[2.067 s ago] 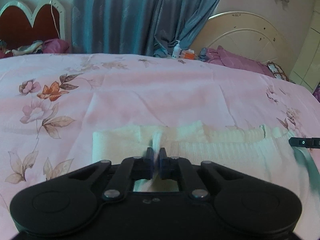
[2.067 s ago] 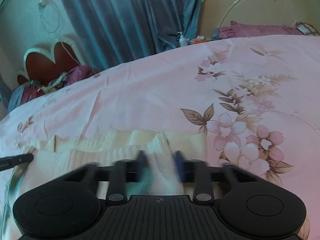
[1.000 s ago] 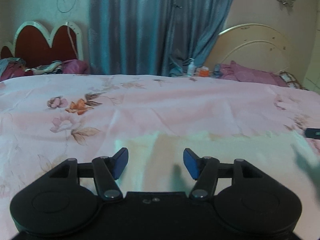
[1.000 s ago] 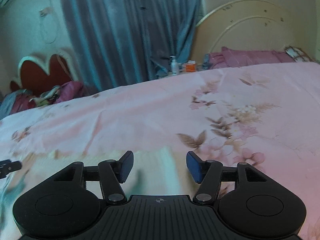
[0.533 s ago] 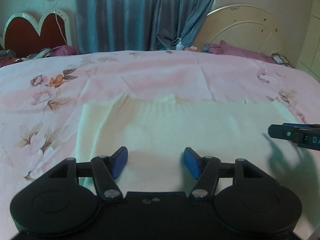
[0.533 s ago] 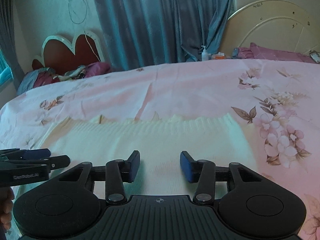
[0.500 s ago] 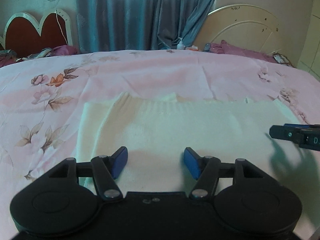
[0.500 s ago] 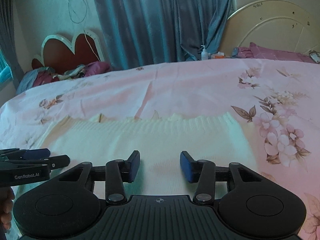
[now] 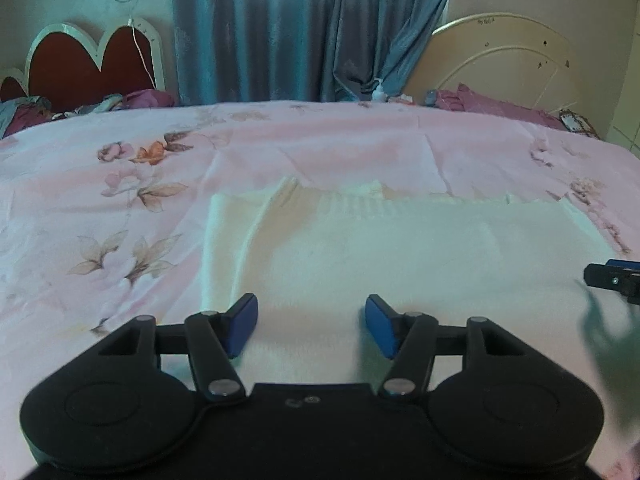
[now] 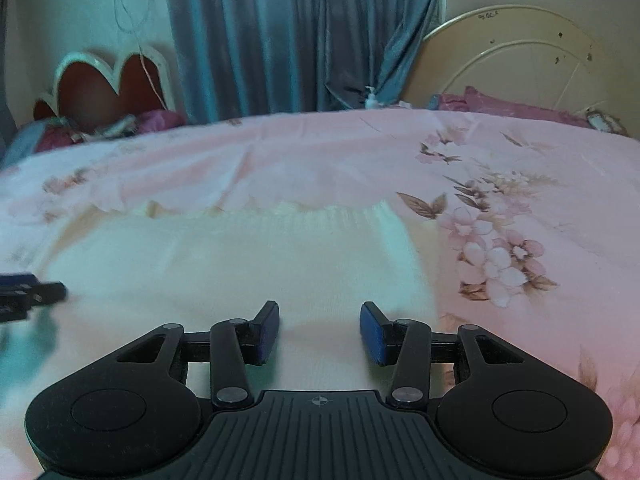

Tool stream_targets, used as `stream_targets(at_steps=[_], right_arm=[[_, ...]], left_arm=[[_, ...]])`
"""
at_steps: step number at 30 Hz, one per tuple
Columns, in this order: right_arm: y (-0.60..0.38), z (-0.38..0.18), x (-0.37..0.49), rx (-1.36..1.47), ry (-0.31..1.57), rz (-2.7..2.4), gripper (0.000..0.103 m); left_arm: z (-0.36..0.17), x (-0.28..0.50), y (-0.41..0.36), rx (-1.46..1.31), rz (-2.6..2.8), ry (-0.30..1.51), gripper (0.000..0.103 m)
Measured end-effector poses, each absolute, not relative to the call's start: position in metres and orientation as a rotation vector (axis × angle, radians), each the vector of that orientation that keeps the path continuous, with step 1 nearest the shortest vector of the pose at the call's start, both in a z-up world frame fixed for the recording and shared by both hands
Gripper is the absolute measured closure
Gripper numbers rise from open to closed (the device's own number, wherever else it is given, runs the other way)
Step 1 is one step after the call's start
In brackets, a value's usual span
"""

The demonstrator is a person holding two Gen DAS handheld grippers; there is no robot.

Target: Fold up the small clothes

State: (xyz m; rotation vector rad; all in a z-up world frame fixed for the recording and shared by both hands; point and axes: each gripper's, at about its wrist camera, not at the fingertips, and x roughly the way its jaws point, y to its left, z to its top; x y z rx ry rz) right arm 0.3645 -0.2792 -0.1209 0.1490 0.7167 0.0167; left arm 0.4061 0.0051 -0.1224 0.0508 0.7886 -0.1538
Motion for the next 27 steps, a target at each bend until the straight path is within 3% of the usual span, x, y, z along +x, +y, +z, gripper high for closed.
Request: stream_targets(at_steps=[9,27], right_arm=[[-0.233,-0.127,0.333,0.092,0.764,0.143,0.057],[-0.255,-0.140,0.291,0.085,0.804,0.109,0.057]], left_arm=[[-0.131,0.368,0.000,0.028,-0.175,0.855,0.043],[-0.128,0.342,0.005,-0.001,-0.093,0.914,0.037]])
